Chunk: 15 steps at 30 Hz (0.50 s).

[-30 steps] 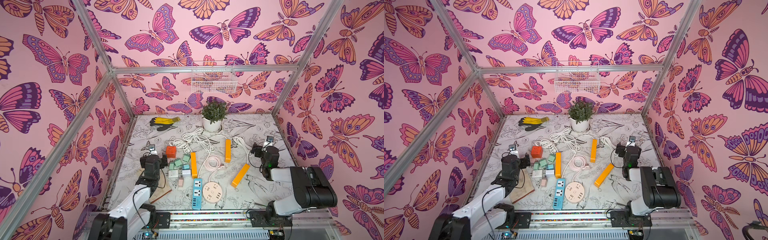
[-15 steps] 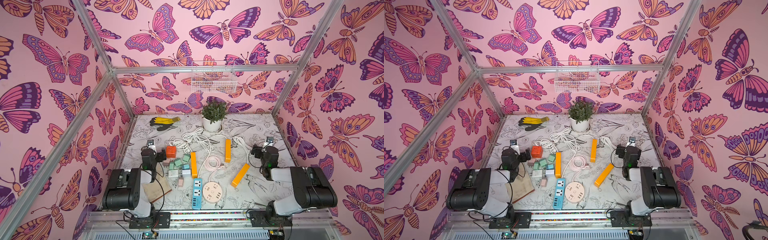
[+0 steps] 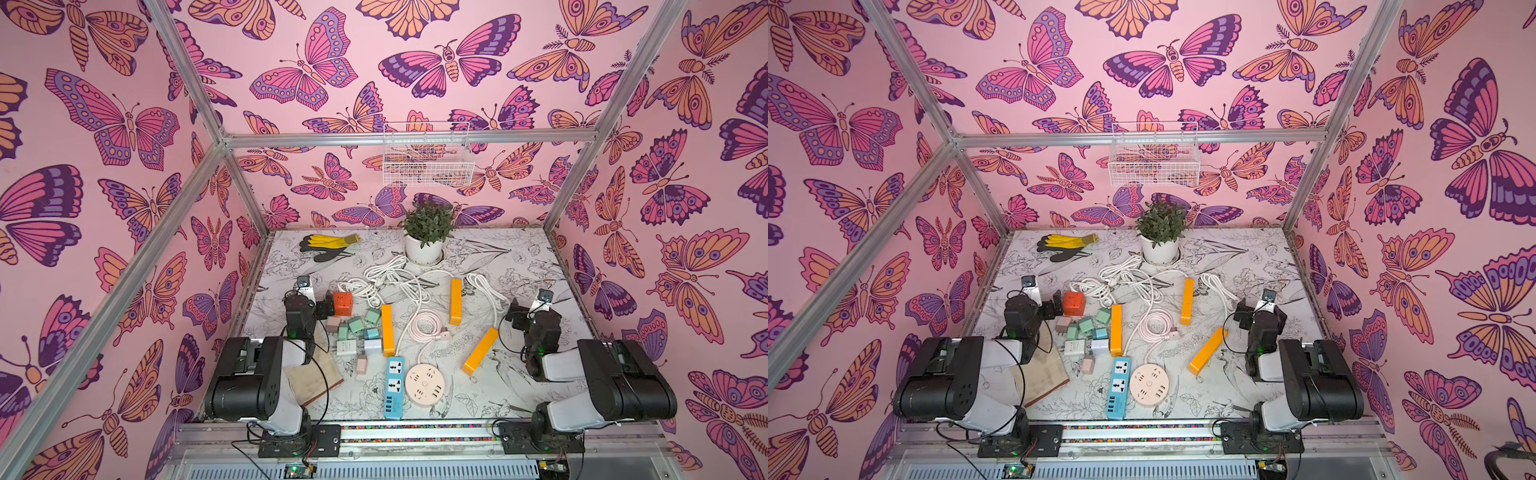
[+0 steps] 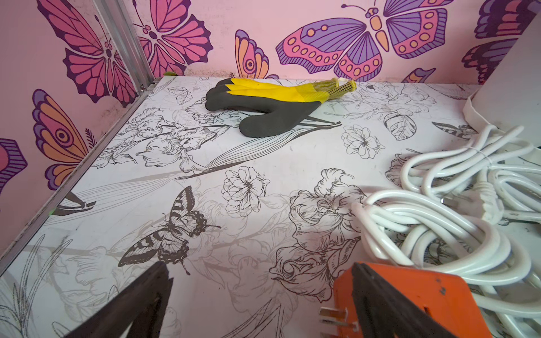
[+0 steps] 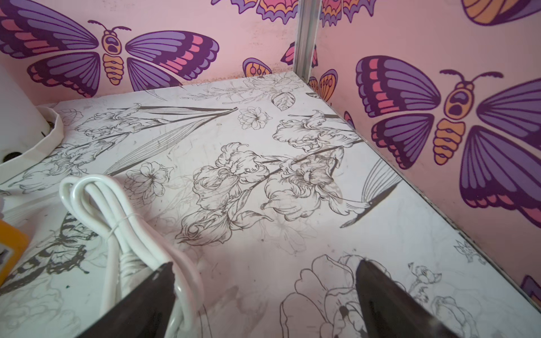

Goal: Pull the plug off the socket
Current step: Reset both arms

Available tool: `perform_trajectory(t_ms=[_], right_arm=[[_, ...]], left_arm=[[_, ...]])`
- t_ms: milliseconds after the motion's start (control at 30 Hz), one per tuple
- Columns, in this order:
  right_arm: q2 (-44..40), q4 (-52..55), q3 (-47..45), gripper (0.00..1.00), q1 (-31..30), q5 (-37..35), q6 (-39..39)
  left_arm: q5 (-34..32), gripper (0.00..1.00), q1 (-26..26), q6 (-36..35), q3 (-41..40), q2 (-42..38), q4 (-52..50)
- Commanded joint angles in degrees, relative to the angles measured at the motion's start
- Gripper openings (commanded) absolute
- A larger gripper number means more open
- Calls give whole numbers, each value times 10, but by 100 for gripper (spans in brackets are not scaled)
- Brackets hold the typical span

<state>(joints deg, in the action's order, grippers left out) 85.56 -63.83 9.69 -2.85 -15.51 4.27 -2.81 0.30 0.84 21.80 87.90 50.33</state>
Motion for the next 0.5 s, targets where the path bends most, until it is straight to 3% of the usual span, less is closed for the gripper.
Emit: perform_trajectory(t_ms=[0, 467], right_arm=[[3, -65, 4, 99, 1, -20, 11], [0, -52, 8, 99, 2, -23, 13]], left_arm=[[-5, 100, -1, -5, -5, 6, 13], [-5, 100, -1, -5, -5, 7, 13]])
